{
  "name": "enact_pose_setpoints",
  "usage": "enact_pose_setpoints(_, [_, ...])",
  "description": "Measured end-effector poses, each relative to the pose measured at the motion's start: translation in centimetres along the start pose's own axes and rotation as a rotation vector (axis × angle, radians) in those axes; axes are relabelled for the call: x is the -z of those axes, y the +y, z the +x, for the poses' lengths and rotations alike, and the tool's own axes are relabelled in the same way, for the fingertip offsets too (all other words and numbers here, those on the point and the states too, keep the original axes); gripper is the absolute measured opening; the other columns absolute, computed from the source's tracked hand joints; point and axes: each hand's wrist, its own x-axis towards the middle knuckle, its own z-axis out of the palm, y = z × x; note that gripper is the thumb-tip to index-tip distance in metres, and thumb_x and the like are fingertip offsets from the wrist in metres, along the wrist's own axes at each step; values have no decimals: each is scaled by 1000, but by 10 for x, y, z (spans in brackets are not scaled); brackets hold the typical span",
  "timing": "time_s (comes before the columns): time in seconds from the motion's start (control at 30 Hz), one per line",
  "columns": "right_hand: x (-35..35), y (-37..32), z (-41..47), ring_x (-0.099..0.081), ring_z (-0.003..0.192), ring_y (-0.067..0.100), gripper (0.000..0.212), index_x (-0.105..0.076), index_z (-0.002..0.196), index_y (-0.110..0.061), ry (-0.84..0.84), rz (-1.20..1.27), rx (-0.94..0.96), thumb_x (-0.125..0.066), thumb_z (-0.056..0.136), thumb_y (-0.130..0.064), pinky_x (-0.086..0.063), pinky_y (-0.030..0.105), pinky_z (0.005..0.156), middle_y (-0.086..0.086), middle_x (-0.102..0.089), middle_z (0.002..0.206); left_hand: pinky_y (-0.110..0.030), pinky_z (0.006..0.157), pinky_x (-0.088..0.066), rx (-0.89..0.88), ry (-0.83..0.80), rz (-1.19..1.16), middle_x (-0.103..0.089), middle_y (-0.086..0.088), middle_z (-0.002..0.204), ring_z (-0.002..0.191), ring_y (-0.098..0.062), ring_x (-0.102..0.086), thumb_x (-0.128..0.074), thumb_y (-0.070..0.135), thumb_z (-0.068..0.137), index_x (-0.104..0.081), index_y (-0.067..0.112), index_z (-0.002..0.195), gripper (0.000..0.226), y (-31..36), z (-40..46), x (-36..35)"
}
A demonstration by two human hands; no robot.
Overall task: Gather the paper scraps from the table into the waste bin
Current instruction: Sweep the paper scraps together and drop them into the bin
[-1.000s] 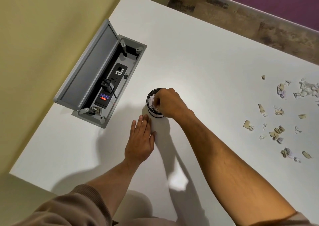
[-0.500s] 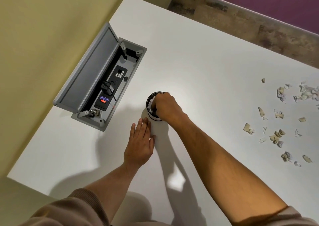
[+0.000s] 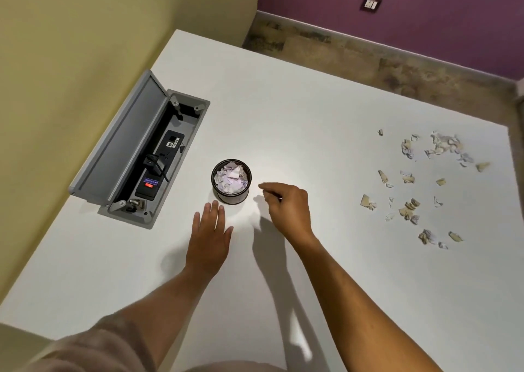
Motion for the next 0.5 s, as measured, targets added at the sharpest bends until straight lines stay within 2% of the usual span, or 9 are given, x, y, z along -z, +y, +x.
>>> enact_pose_setpoints(0.07, [9, 17, -17, -59, 81, -21, 27, -75, 106, -11, 43, 86, -71, -54, 91, -3, -37, -6, 73, 0, -74, 108, -53, 114, -28, 22, -18, 25, -38, -24, 149, 141, -38, -32, -30, 32, 100, -41, -5, 141, 56, 5, -1, 7])
enact_pose_setpoints(0.13, [19, 35, -33, -54, 78, -28, 27, -74, 108, -12, 83, 125, -130, -53, 93, -4, -36, -6, 72, -2, -73, 109, -49, 119, -19, 32, -22, -19, -30, -22, 154, 146, -34, -22, -34, 29, 103, -34, -5, 145, 54, 11, -4, 12])
enact_pose_setpoints(0.2, [27, 51, -48, -57, 81, -23, 26, -73, 110, -14, 115, 139, -188, -53, 94, -8, -36, -7, 73, -3, -72, 111, -44, 121, -10, 38, -26, -80, -22, -17, 158, 149, -29, -12, -33, 29, 104, -28, -1, 148, 54, 19, -10, 16])
enact_pose_setpoints(0.33, [44, 82, -75, -62, 98, 2, 25, -70, 114, -15, 167, 175, -275, -55, 95, -12, -37, -5, 74, -2, -70, 116, -43, 121, -10, -30, -10, -150, -22, -13, 159, 149, -26, -12, -30, 34, 104, -29, 2, 149, 55, 47, -28, 19])
enact_pose_setpoints(0.43, [58, 102, -97, -62, 111, 9, 25, -68, 117, -17, 208, 198, -319, -56, 95, -16, -41, 10, 90, -1, -68, 122, -41, 122, -9, -66, -21, -218, -22, -9, 159, 149, -23, -11, -33, 37, 102, -28, 5, 150, 57, 71, -39, 18])
enact_pose_setpoints(0.5, [67, 115, -110, -60, 114, 11, 26, -66, 120, -17, 239, 174, -321, -57, 96, -19, -40, 14, 93, 0, -65, 126, -42, 121, -10, -99, -33, -230, -23, -9, 159, 149, -23, -12, -34, 39, 102, -31, 5, 149, 58, 85, -45, 18])
